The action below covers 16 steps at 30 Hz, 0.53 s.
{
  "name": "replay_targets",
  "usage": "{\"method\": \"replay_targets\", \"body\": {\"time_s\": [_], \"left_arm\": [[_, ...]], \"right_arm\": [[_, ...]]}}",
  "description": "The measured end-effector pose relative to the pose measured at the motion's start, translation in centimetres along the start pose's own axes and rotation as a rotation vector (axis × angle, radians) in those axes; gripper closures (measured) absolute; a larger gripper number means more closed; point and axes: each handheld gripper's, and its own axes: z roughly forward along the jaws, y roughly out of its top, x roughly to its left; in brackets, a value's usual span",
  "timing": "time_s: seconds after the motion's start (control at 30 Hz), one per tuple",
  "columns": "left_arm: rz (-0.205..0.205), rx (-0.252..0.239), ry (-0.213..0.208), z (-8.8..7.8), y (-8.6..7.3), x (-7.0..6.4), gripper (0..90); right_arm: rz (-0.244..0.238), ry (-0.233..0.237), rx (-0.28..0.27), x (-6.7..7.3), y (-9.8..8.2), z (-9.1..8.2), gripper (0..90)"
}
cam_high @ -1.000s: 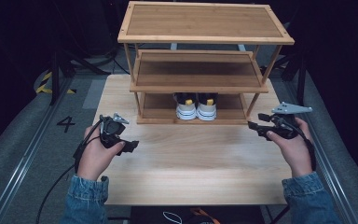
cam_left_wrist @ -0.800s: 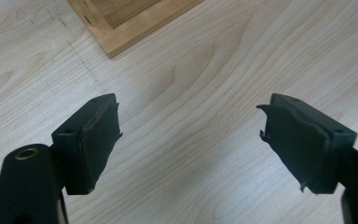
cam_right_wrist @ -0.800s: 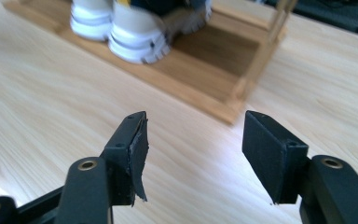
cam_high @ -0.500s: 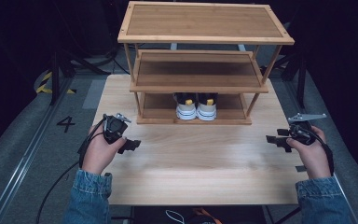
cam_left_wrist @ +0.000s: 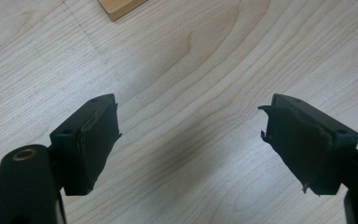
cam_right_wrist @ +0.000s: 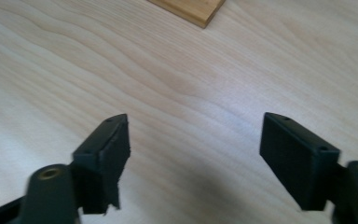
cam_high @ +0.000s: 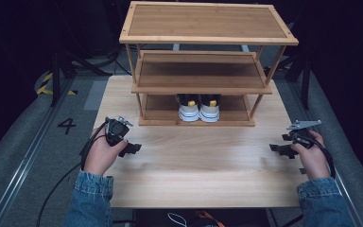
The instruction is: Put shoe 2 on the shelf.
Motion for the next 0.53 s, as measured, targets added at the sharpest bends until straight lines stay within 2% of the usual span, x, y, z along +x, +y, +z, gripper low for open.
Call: {"method": "replay_targets", "body": {"time_s": [0.07,0.13,0.23,0.3,0.43,0.5,0.53], "left_arm": [[0.005,0.005,-0.001,0.1,0.0,0.0,17.8],[0.010,0.010,-0.005,0.2,0.0,0.0,17.8],[0.005,0.016,-0.004,0.3,0.0,0.0,17.8],[0.007,0.014,-0.002,0.4,0.0,0.0,17.8],[0.002,0.006,-0.003,0.4,0.0,0.0,17.8],[0.003,0.005,-0.004,0.3,0.0,0.0,17.8],[0.003,0.005,-0.004,0.3,0.0,0.0,17.8]], "right_arm": [[0.013,0.003,-0.036,0.1,-0.3,0.7,22.4],[0.019,0.014,-0.042,0.1,-0.4,1.3,22.4],[-0.009,-0.015,-0.032,0.3,-0.5,1.8,22.3],[-0.015,-0.009,-0.035,0.3,-0.6,1.9,22.1],[-0.033,0.025,-0.048,0.3,-0.9,2.2,20.2],[0.002,0.057,-0.084,0.3,-0.9,2.3,20.3],[0.002,0.057,-0.084,0.3,-0.9,2.3,20.3]]}}
